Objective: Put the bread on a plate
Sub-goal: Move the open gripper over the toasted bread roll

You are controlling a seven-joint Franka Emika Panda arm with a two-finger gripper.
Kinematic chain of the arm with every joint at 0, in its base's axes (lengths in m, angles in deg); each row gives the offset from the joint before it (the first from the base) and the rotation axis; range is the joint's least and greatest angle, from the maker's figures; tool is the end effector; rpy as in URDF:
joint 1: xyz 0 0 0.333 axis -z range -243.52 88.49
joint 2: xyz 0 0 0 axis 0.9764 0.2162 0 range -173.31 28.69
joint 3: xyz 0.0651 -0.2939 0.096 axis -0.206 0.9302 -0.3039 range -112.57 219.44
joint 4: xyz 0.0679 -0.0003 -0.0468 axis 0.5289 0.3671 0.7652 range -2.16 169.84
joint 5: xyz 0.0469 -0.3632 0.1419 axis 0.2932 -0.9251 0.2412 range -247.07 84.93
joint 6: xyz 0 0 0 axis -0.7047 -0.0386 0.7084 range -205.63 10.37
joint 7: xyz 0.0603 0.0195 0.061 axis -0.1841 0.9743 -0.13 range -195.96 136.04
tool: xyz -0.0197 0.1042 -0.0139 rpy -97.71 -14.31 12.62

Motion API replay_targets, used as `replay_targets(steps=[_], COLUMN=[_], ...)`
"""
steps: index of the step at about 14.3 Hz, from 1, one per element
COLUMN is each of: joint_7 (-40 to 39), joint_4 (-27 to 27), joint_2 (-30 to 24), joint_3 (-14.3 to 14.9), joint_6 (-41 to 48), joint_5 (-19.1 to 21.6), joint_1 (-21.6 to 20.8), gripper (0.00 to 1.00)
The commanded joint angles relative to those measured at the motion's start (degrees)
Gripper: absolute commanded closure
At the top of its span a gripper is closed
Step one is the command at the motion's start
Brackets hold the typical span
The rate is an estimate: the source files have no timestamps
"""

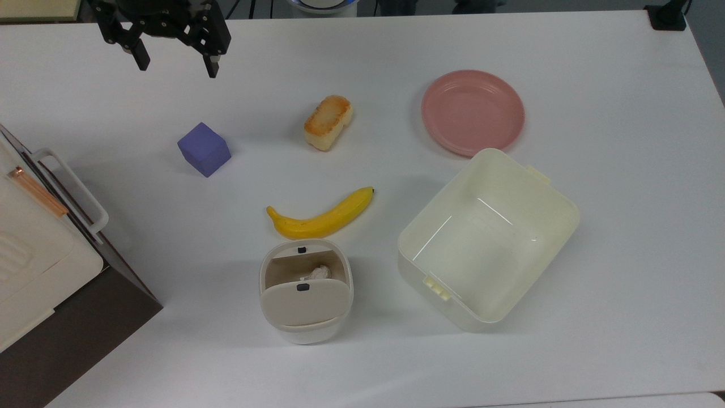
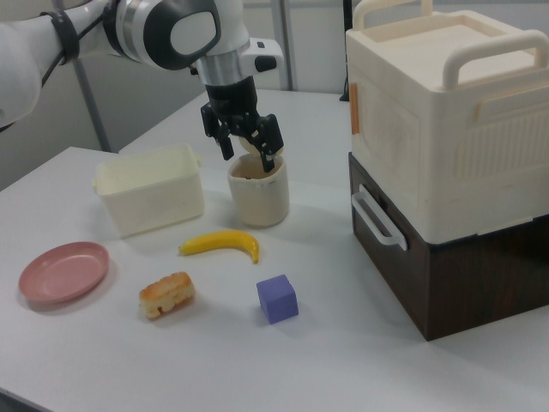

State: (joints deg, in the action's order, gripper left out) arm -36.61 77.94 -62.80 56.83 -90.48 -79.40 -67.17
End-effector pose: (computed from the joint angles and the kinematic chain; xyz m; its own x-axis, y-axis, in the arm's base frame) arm 0.6045 -0.1419 0.5926 0.9860 -0.1251 0.1104 -0.1251 -0.9921 -0.0067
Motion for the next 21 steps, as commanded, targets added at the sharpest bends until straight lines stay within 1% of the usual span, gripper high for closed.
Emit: replay_targets(steps=[1,2,5,6,8,9,10,12,13,15,19,21], joint_7=[-1.18,-1.0,-0.56,-0.47,0.4,1.1,2.24,7.76,9.44,9.55,9.72,10.77], joint_4=[1.85,3.51,7.03,9.04,12.47,13.45,14.59,20.02,22.23,24.52,31.28,33.58], joint_2=[-0.28,-0.45,-1.68,-2.38,-3.52,-3.62,-3.53,-3.62,-3.97,-5.72,-11.43,-12.23], joint_3=[-0.32,-0.41,-0.5,-0.5,-0.5,-0.58,-0.67,-0.58,-0.5,-0.58,-0.58,-0.5], joint_6=[2.28,3.42,3.26,3.08,1.69,0.63,-0.6,-8.83,-11.92,-12.21,-12.21,-12.39], joint_5=[1.14,1.14,1.23,1.4,3.32,3.51,3.51,3.51,3.43,3.43,3.43,3.25], joint_1=[-0.5,-0.85,-1.03,-1.03,-1.11,-1.2,-1.99,-5.84,-7.08,-7.35,-9.02,-10.77], gripper=[0.0,0.0,0.0,0.0,0.0,0.0,0.0,0.0,0.0,0.0,0.0,0.0])
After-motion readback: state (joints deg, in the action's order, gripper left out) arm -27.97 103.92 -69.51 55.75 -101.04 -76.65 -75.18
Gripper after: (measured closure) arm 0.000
